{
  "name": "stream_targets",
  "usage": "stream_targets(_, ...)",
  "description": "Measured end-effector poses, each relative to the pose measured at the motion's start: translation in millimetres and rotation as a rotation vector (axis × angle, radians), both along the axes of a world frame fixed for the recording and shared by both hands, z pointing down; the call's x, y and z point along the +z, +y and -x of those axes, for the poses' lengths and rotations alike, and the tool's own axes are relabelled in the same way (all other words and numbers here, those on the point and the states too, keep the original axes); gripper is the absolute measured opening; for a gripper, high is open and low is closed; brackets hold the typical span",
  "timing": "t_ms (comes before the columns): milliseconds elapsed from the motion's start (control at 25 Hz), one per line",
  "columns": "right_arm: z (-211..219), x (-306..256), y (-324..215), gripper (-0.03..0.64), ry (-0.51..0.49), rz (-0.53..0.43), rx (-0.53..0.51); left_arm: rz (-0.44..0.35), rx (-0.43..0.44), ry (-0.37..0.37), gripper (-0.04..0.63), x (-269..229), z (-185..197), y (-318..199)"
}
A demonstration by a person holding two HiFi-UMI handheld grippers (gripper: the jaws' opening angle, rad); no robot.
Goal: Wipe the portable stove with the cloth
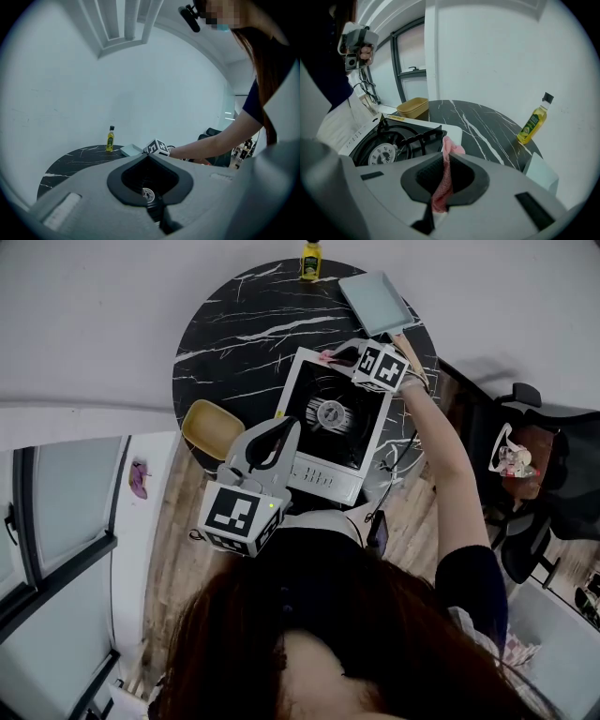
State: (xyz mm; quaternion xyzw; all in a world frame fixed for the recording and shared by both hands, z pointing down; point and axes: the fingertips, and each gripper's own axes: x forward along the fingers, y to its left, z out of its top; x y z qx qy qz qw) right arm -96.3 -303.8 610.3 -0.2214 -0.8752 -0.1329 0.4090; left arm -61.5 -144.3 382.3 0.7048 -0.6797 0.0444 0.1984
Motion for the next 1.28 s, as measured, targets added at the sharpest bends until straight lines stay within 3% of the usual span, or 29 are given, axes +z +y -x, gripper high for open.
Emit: stream_targets(1280,-57,2,-13,0.026,0.096,-0.019,-0.039,-0.005,0.071,-0.012,0.012,-5,-20,-9)
